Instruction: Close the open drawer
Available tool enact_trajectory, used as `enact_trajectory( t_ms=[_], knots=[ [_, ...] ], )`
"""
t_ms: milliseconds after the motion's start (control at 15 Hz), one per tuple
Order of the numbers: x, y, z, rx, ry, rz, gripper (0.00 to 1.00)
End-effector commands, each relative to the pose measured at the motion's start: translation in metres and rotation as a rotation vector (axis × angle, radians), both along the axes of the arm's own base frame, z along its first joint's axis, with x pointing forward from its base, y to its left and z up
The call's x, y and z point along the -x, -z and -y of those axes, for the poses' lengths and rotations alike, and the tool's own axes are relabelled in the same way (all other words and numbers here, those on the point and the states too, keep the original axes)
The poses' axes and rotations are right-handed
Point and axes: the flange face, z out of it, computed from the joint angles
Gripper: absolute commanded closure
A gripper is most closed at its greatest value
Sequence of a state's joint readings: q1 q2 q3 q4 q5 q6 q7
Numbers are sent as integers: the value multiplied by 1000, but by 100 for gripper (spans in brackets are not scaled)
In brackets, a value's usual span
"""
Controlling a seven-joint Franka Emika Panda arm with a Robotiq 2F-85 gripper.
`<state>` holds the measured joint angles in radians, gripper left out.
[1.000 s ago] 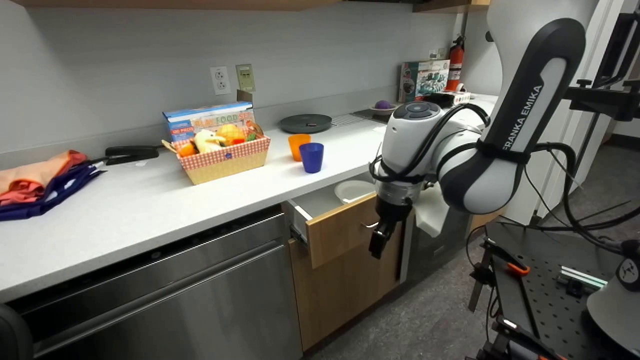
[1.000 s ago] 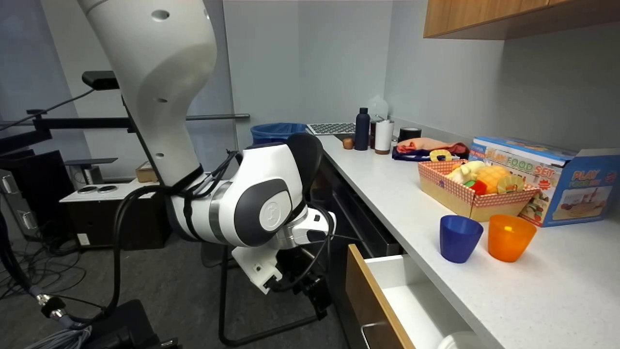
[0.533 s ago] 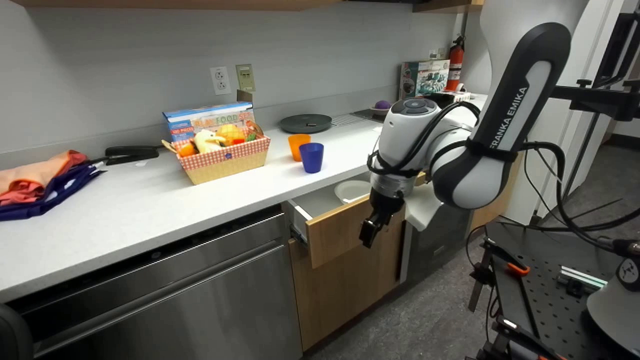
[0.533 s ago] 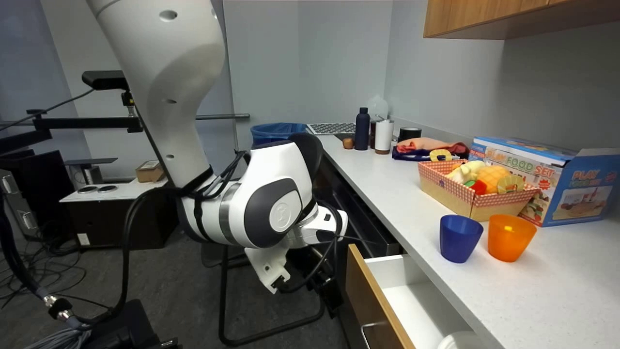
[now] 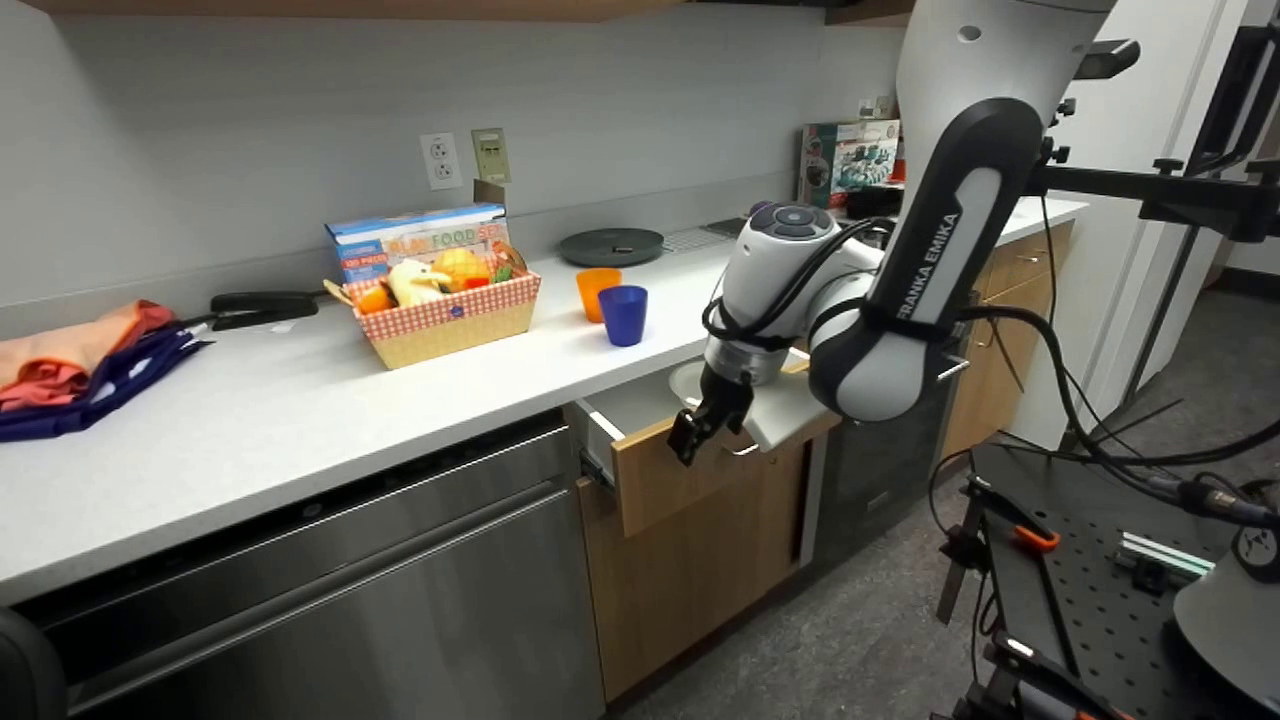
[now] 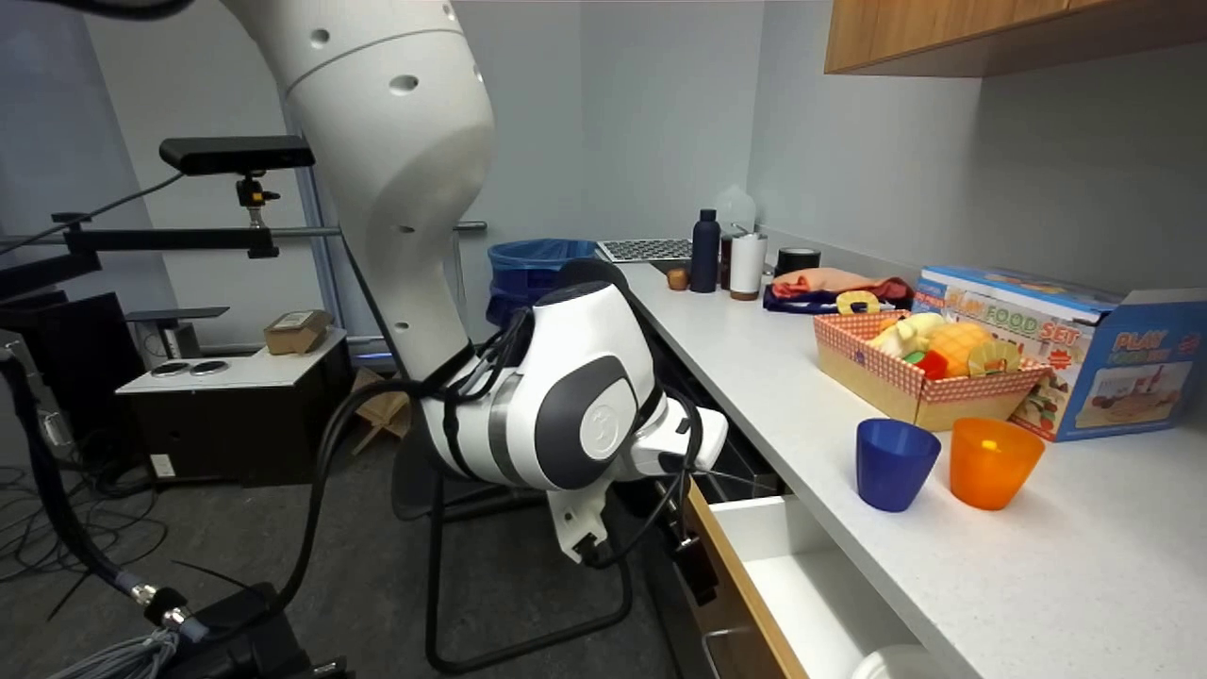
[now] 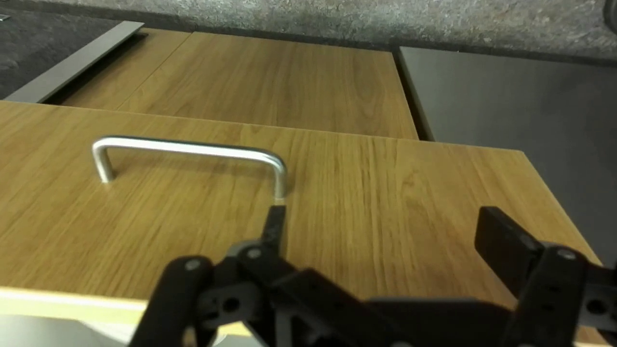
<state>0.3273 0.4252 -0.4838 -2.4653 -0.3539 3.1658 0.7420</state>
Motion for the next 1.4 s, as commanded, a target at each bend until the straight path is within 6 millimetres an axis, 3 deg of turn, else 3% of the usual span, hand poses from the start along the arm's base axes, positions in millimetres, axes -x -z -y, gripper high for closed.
enact_trajectory(
  t_ms=[0, 400, 800, 1133, 1333],
  knots=[
    [-27, 16, 8, 18, 76, 57, 0],
    [-66, 32, 25, 47, 130, 139, 0],
    [-112, 32, 52, 135, 81, 196, 0],
    [-119, 27, 63, 150, 57, 204, 0],
    [-102, 16, 61, 141, 34, 154, 0]
  ],
)
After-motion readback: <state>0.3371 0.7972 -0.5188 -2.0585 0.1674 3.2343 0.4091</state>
